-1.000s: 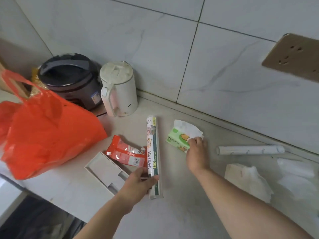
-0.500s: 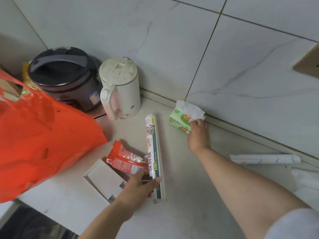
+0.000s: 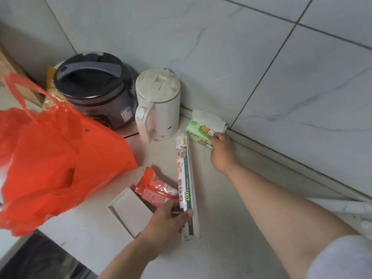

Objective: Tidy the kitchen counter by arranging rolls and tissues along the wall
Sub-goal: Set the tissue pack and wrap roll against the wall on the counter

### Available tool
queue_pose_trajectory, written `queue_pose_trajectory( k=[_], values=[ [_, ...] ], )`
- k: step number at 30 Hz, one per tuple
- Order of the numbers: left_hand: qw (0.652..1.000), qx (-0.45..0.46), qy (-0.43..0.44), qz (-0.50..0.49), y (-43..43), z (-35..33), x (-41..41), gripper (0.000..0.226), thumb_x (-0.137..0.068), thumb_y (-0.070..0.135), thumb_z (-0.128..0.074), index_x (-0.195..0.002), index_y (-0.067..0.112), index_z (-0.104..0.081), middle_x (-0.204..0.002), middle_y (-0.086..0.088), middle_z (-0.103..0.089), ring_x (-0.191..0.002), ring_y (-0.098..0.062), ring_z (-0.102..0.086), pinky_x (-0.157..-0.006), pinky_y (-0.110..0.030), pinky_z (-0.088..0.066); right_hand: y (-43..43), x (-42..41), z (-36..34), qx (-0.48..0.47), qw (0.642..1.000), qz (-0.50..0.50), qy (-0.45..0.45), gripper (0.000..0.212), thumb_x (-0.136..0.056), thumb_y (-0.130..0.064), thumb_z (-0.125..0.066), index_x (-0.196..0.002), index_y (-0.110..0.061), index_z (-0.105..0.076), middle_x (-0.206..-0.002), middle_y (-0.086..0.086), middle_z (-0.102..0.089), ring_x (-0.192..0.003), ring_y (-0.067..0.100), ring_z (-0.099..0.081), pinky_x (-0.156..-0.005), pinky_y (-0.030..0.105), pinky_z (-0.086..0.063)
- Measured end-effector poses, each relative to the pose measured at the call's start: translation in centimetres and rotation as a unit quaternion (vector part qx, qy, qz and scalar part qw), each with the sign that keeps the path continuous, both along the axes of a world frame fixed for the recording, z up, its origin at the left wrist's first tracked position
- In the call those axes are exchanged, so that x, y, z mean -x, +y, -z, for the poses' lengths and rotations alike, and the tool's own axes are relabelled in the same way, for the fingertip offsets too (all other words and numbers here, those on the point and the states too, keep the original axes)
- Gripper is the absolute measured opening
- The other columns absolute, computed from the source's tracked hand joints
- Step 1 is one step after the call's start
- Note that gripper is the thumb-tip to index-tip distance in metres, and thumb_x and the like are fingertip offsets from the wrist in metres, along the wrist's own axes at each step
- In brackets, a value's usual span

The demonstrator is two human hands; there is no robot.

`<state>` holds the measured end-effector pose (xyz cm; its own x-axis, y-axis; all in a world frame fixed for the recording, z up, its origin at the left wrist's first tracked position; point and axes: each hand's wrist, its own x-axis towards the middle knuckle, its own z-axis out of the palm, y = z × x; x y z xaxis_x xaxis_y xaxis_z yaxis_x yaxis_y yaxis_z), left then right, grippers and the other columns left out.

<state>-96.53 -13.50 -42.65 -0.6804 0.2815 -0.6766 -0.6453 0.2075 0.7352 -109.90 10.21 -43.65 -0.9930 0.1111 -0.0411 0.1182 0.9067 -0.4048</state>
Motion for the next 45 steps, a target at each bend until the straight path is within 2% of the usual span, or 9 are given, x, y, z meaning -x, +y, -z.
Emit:
queue_pose_trajectory(
  k=[7,11,14,16,23,29,32,38,45],
  values=[
    [1.000,-0.024,-0.007,-0.006,-0.1,0.4,0.1,0.030,-0.088,0.030,-0.078,-0.114,0.019,-0.069,-0.102,-0.005,-0.077,-0.092,-0.021,-0.076,-0.087,-0.044,-0.062,-1.3,1.3,-1.8,0.060,0.997,-0.028,-0.049,0.044,-0.090,0.003,-0.055,-0.134,0.004,-0.053,-0.146,0.019,-0.046,-0.133,0.034,-0.044,-0.103,0.021,-0.026],
    [0.999,-0.035,-0.013,-0.013,1.5,0.3,-0.2,0.028,-0.089,0.027,-0.078,-0.113,0.017,-0.069,-0.105,-0.008,-0.076,-0.095,-0.024,-0.075,-0.085,-0.041,-0.063,-1.9,-1.5,-2.8,0.105,0.993,0.053,0.030,0.038,-0.094,-0.028,-0.061,-0.126,-0.008,-0.059,-0.125,0.010,-0.058,-0.115,0.027,-0.054,-0.098,0.036,-0.045],
    [0.997,-0.064,-0.041,-0.032,3.6,0.2,-0.5,0.028,-0.090,0.021,-0.077,-0.114,0.011,-0.067,-0.110,-0.014,-0.075,-0.097,-0.029,-0.075,-0.086,-0.046,-0.062,-2.2,-4.8,-3.7,0.174,0.975,0.075,-0.115,0.070,-0.076,-0.073,-0.056,-0.126,-0.024,-0.057,-0.112,-0.004,-0.063,-0.097,0.014,-0.062,-0.086,0.036,-0.053],
    [0.995,-0.074,-0.053,-0.039,5.3,0.1,-0.6,0.029,-0.091,0.019,-0.076,-0.115,0.007,-0.065,-0.111,-0.016,-0.073,-0.095,-0.028,-0.076,-0.084,-0.044,-0.063,-1.9,-6.5,-4.1,0.196,0.958,0.069,-0.197,0.078,-0.063,-0.082,-0.058,-0.119,-0.028,-0.058,-0.104,-0.009,-0.065,-0.090,0.009,-0.064,-0.081,0.033,-0.055],
    [0.999,-0.034,-0.020,0.006,9.8,0.5,-1.7,0.021,-0.091,0.025,-0.075,-0.108,0.016,-0.065,-0.107,-0.007,-0.072,-0.097,-0.024,-0.074,-0.084,-0.042,-0.063,0.2,-8.0,-3.4,0.116,0.959,0.087,-0.244,0.060,-0.065,-0.043,-0.083,-0.115,-0.025,-0.054,-0.095,-0.007,-0.063,-0.080,0.010,-0.064,-0.067,0.028,-0.053],
    [0.994,0.002,0.010,0.105,10.9,0.1,-2.2,0.052,-0.083,0.044,-0.075,-0.127,0.024,-0.054,-0.121,0.011,-0.061,-0.098,-0.014,-0.071,-0.091,-0.035,-0.058,2.7,-7.0,-3.9,-0.014,0.973,0.022,-0.231,0.042,-0.071,-0.028,-0.074,-0.106,-0.021,-0.052,-0.093,-0.001,-0.061,-0.078,0.021,-0.062,-0.066,0.033,-0.053],
    [0.995,0.007,0.020,0.097,10.3,0.3,-1.9,0.040,-0.084,0.037,-0.075,-0.119,0.024,-0.061,-0.115,0.008,-0.064,-0.093,-0.014,-0.071,-0.090,-0.039,-0.060,5.3,-5.8,-4.3,-0.114,0.972,-0.026,-0.201,0.031,-0.073,-0.021,-0.069,-0.094,-0.018,-0.046,-0.100,0.008,-0.061,-0.079,0.028,-0.058,-0.061,0.032,-0.044],
    [0.998,0.007,0.014,0.066,9.4,1.2,-1.5,0.030,-0.080,0.032,-0.075,-0.107,0.023,-0.066,-0.106,0.000,-0.069,-0.077,-0.011,-0.070,-0.083,-0.038,-0.061,10.6,-2.9,-3.6,-0.236,0.949,-0.039,-0.206,0.031,-0.084,-0.018,-0.065,-0.112,-0.014,-0.054,-0.119,0.012,-0.060,-0.109,0.034,-0.058,-0.080,0.036,-0.050],
    [0.999,0.027,0.006,0.047,10.2,1.9,-1.2,0.030,-0.076,0.033,-0.075,-0.103,0.022,-0.069,-0.099,-0.001,-0.072,-0.078,-0.017,-0.072,-0.086,-0.048,-0.061,13.0,-1.5,-1.4,-0.285,0.933,-0.051,-0.213,0.037,-0.086,-0.021,-0.065,-0.120,-0.012,-0.055,-0.124,0.013,-0.058,-0.113,0.033,-0.058,-0.090,0.034,-0.048]
  ],
)
